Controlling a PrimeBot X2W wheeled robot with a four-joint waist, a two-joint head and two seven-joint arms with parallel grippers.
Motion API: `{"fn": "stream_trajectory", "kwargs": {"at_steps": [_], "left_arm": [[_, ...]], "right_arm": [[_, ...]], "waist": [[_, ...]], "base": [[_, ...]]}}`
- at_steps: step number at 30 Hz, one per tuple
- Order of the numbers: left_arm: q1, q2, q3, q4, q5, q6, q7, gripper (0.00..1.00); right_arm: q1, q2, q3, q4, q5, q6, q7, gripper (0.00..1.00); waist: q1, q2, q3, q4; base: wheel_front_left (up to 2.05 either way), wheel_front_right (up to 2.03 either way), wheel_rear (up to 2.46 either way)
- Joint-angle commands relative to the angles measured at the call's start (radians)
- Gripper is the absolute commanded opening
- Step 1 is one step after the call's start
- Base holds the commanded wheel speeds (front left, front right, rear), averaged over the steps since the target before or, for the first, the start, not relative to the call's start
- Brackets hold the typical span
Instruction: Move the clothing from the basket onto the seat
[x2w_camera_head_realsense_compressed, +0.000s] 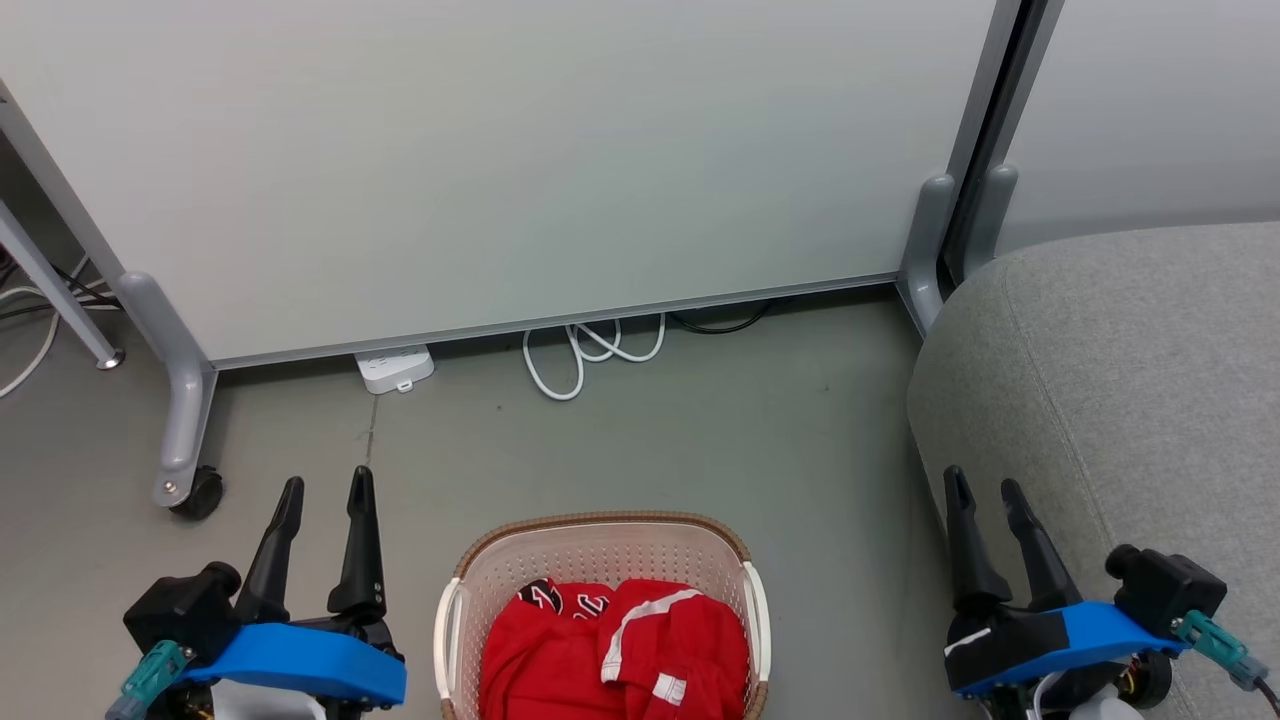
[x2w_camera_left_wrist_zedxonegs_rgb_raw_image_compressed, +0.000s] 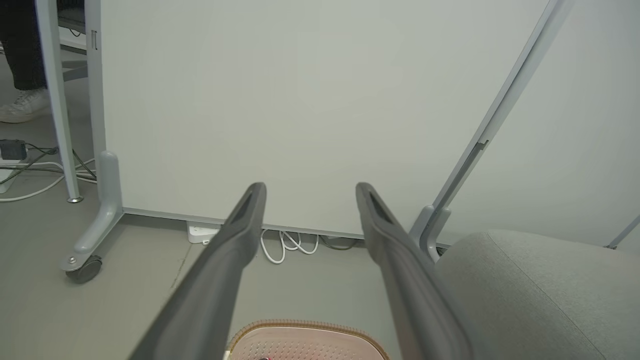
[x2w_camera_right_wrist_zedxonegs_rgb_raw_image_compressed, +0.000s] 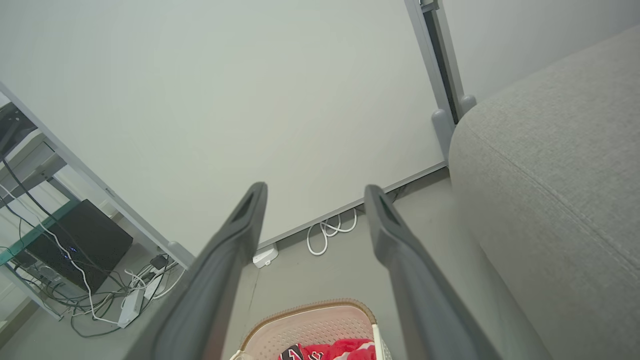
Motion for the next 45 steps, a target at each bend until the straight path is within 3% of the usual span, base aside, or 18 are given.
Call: {"fn": "stream_trajectory", "kwargs": {"at_steps": [1,45], "left_arm": [[-0.016,0.008,-0.001,-0.005,0.024,-0.001,-0.010,1.00],[-0.021,0.005,-0.014,0.053,0.333,-0.021,-0.096,1.00]], "right_arm": [[-0.020,-0.006,0.004,-0.003,-0.027,0.000,-0.010,1.00],[-0.019,-0.007,0.015,0.045,-0.357,0.000,-0.093,1.00]], "waist": [[0.0000,-0.0001,0.000,0.000],[0.0000,-0.0001,-0.007,0.004]], "base": [[0.00,0.00,0.00],[0.00,0.00,0.00]]}}
